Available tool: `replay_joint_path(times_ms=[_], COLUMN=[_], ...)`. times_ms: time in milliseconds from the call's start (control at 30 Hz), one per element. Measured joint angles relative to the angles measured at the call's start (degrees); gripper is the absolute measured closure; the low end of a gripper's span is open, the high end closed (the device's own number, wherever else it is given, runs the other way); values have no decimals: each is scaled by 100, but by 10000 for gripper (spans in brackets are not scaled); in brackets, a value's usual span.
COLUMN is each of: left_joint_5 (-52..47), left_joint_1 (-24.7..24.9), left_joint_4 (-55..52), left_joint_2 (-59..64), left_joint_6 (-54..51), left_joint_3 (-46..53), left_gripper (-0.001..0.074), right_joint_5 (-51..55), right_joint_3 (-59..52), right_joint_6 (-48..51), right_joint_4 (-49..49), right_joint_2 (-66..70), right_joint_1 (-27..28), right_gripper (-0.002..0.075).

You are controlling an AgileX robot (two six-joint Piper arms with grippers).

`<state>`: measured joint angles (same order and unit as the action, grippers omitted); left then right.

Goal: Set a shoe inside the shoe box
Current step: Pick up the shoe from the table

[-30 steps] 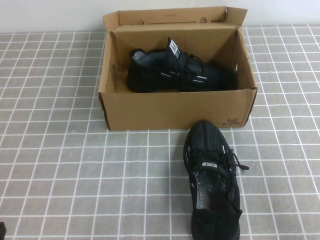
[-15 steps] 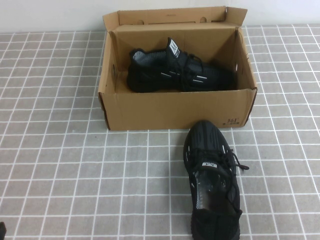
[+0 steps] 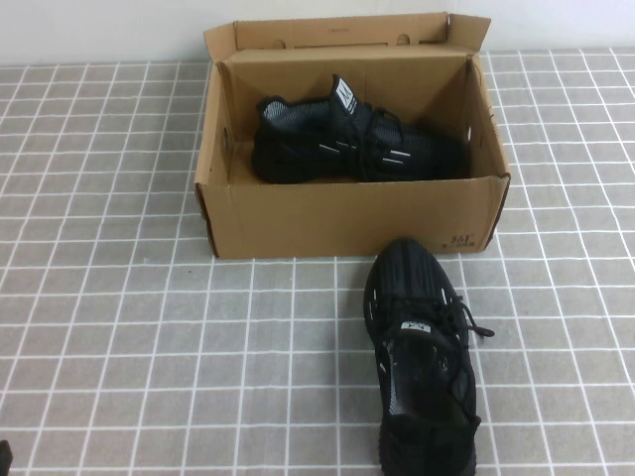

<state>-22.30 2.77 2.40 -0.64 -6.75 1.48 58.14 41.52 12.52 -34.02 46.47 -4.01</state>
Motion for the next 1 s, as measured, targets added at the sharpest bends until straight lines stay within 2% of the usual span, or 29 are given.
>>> replay_joint_path(times_ms=[133, 233, 500, 700, 867, 1000], left_joint_5=[0, 0, 0, 0, 0, 0], left_joint_1=[0, 0, 0, 0, 0, 0], left_joint_4=[0, 0, 0, 0, 0, 0], left_joint_2=[0, 0, 0, 0, 0, 0], left_joint_6=[0, 0, 0, 0, 0, 0], left_joint_3=[0, 0, 0, 0, 0, 0], left_gripper=[736, 736, 736, 736, 736, 736], right_joint_5=[91, 80, 62, 228, 558, 628], right_joint_3=[567, 894, 1670, 2327, 2809, 2965], right_joint_6=[0, -107, -737, -873, -803, -595], right_joint_4=[231, 433, 1307, 1793, 2395, 2767], right_joint_2=[857, 1371, 2487, 3214, 3706, 3826], right_joint_1=[-217, -699, -2631, -3729, -4220, -4283], right_gripper=[742, 742, 742, 742, 742, 707])
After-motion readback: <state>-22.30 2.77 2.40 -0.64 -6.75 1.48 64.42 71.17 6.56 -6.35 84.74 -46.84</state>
